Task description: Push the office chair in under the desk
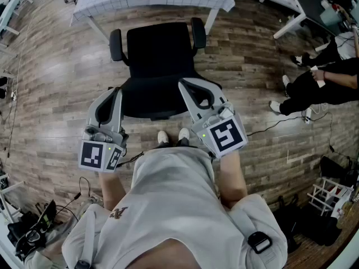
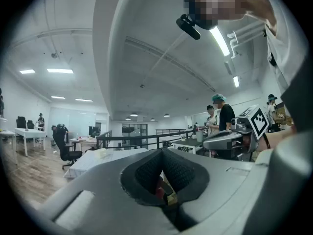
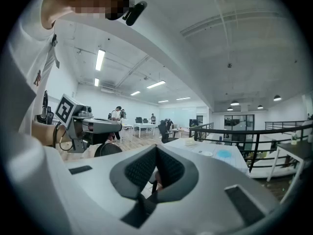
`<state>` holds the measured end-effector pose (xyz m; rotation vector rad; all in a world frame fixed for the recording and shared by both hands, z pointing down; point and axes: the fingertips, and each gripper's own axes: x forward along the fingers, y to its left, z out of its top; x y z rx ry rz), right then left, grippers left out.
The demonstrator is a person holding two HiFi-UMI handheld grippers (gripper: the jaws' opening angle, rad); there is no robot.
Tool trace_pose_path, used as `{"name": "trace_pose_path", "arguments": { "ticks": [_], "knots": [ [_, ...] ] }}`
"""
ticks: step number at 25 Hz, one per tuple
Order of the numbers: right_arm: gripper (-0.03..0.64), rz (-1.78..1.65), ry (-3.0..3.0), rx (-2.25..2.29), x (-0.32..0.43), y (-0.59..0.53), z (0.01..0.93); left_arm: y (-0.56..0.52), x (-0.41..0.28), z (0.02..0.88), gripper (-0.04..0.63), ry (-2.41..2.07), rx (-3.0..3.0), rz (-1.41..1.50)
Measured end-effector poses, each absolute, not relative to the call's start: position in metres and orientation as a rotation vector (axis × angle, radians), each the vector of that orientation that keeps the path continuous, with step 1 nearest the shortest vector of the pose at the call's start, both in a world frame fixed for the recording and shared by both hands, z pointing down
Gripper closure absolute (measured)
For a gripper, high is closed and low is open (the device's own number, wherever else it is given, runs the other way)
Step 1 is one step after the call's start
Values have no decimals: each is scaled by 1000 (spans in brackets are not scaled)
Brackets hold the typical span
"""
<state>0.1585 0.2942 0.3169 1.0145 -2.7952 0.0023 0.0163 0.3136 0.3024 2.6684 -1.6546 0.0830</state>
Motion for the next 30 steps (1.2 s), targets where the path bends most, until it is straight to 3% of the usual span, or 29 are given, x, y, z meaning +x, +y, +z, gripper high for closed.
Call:
{"name": "trace_pose_path", "arguments": {
  "ticks": [30],
  "knots": [
    [611,-39,-2817,953,161,298,312,317,21,302,574,-1605,2746,124]
  ]
}}
